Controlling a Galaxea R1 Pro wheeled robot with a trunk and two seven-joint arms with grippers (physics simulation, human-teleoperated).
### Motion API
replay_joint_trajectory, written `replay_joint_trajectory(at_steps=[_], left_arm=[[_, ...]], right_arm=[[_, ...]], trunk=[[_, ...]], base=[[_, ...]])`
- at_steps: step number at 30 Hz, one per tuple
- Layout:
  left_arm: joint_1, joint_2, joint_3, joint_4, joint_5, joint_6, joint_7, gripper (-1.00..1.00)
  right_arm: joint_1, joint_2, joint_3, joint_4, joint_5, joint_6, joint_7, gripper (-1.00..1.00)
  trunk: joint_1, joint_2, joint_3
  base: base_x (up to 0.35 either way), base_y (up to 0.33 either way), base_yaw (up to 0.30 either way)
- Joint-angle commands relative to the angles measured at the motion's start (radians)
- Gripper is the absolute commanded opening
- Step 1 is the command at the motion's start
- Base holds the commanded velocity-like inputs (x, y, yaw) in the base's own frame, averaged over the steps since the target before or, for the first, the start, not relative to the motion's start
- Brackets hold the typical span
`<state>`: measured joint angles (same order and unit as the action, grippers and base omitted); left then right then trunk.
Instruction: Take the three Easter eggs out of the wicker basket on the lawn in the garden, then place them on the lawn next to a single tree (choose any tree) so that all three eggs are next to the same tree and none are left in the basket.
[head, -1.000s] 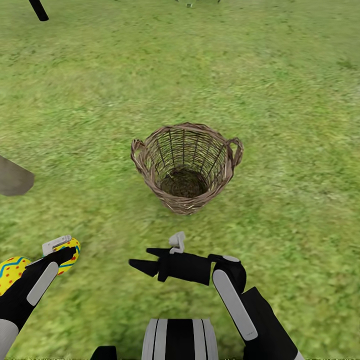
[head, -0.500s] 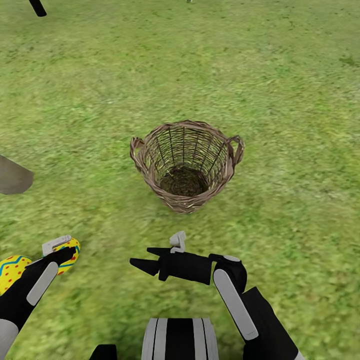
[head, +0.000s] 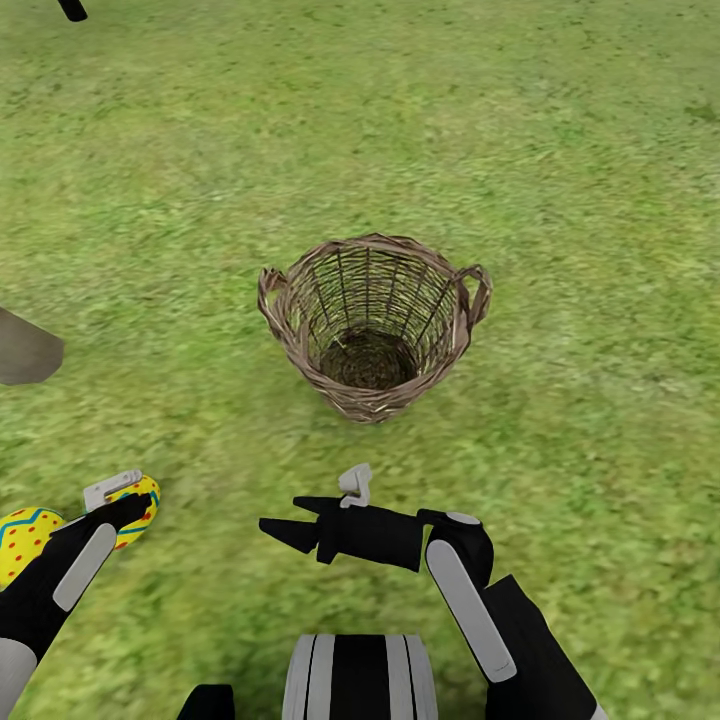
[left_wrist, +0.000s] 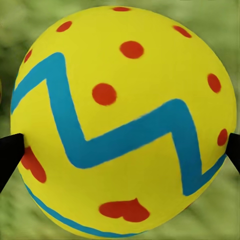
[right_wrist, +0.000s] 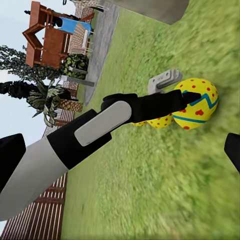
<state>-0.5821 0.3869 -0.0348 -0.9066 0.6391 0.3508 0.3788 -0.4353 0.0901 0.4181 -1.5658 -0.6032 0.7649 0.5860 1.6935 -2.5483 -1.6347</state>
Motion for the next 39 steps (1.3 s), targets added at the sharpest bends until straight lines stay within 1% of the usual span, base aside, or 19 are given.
replay_joint_trajectory(at_steps=[1, 6, 39], left_arm=[[0.000, 0.001, -0.004, -0.001, 0.012, 0.002, 0.008, 1.00], [0.000, 0.001, -0.002, -0.002, 0.012, 0.002, 0.008, 1.00], [0.000, 0.001, -0.008, 0.000, 0.013, 0.004, 0.008, 1.00]], right_arm=[[0.000, 0.000, -0.001, 0.000, -0.004, 0.007, 0.000, 1.00], [0.000, 0.000, -0.001, 0.000, -0.003, 0.007, 0.000, 1.00], [0.000, 0.000, -0.002, 0.000, -0.003, 0.007, -0.003, 1.00]], trunk=[[0.000, 0.000, -0.001], [0.000, 0.000, -0.001], [-0.015, 0.007, 0.127]], base=[[0.000, 0.000, 0.000], [0.000, 0.000, 0.000], [0.000, 0.000, 0.000]])
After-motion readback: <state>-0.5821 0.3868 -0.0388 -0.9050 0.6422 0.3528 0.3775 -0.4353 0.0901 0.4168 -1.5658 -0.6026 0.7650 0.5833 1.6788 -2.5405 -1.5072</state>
